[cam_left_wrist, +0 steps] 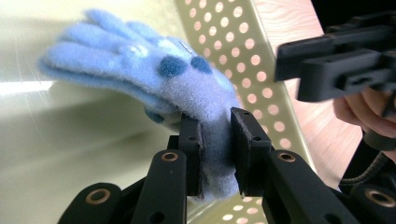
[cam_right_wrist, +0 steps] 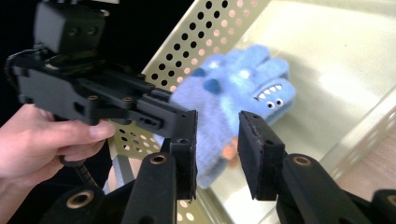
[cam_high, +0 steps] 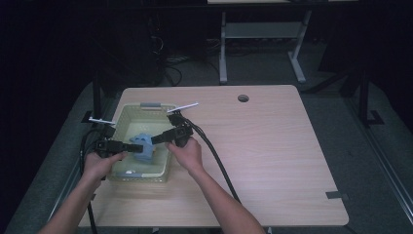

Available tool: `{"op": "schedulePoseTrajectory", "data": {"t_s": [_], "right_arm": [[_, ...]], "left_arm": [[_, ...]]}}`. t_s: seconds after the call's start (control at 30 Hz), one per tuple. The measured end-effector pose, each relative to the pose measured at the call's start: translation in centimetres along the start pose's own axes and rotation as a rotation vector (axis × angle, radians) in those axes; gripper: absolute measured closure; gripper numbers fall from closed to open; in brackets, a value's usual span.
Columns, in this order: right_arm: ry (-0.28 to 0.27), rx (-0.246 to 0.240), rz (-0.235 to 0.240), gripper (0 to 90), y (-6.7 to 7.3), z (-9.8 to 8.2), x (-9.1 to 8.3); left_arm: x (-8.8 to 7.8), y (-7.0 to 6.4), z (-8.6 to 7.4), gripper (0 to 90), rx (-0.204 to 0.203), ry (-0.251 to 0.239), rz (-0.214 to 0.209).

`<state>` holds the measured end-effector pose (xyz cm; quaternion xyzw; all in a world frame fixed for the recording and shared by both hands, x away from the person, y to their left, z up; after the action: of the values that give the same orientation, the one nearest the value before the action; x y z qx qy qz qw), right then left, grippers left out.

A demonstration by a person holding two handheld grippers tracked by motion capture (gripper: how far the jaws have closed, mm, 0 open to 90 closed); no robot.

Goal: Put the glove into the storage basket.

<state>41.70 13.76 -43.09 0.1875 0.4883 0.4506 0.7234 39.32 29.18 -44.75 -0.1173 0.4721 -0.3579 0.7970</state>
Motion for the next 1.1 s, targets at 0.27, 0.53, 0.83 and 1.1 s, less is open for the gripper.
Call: {"op": "schedulePoseTrajectory", "data": {"t_s": [0.27,0.53,0.83,1.1], "right_arm": [[-0.007,-0.020,-0.003,66.8,0.1,-0.1,-0.7],[-0.018,-0.048,-0.019,66.2,0.1,-0.2,-1.5],[-0.034,-0.063,-0.024,66.1,0.5,-0.2,-2.3],[-0.043,-0.066,-0.021,65.1,0.5,-0.3,-2.8]], "left_arm": [[1.1,1.0,-0.2,73.8,0.020,0.093,0.093],[1.5,1.7,-0.7,64.1,0.022,0.206,0.202],[0.0,2.1,-0.2,58.3,0.039,0.219,0.256],[0.6,1.8,0.4,71.3,0.077,0.227,0.290]]}}
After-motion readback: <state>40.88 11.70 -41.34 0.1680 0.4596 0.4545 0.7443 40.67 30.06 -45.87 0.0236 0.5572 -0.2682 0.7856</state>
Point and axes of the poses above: each handheld gripper's, and its own axes: x roughly forward along the jaws, z roughly out of its top, y roughly to its left, the point moved 7 cm from there along x, roughly forward along the jaws, and after that the axes turned 7 degrees about x, right-handed, at the moved point
